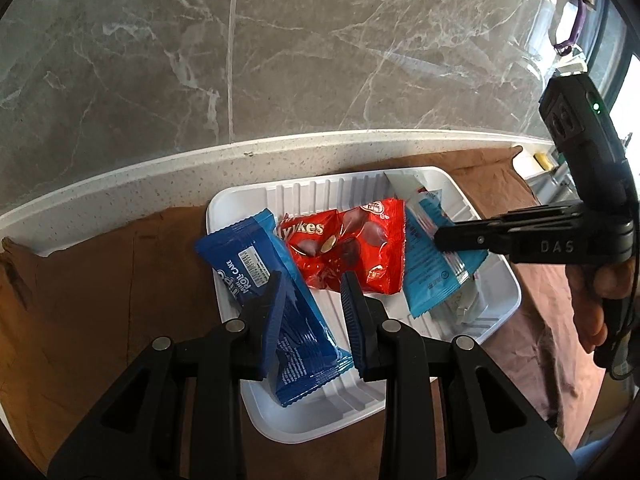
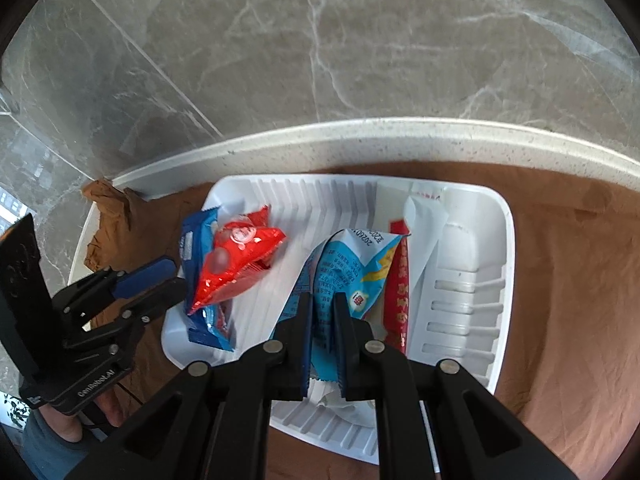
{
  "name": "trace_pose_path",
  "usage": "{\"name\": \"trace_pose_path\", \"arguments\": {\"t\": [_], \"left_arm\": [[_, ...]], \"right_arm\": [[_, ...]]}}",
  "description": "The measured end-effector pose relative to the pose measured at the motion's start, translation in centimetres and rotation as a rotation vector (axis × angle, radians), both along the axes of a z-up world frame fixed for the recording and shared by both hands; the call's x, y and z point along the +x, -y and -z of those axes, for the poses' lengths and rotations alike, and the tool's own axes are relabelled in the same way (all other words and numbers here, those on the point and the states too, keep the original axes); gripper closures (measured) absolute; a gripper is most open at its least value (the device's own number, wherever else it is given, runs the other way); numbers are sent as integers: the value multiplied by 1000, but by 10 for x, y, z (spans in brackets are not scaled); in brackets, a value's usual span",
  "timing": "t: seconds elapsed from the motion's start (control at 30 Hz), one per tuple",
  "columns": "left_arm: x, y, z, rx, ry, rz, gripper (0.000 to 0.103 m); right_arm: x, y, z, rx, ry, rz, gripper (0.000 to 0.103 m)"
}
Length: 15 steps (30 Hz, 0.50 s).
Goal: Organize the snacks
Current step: 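Lower both packs into the tray and open both tools, then move both tools back toward the remaining snacks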
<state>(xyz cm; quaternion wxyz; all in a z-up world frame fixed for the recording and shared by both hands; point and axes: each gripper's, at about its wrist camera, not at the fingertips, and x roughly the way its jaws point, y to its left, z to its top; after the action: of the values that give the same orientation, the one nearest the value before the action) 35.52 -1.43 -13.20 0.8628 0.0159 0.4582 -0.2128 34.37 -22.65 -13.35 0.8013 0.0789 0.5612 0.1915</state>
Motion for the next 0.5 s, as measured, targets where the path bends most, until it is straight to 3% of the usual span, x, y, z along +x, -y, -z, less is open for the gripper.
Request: {"name": "trace_pose_path", "arguments": {"t": [0.2,0.37,0.43,0.5], "left_arm": [[0,0,6,-1,-11,0,76],[-2,-1,8,2,2,-23,72],[-7,-4,6,0,10,-40,33],[-15,-10,-4,-26,37,-62,29]], "right_arm": [[-1,-6,13,-21,-15,-19,92],[-4,-10,14,-59,-3,-28,82],[-6,-10,9,-57,8,-20,60],[-8,-9,1,-42,21,-15,56]]}}
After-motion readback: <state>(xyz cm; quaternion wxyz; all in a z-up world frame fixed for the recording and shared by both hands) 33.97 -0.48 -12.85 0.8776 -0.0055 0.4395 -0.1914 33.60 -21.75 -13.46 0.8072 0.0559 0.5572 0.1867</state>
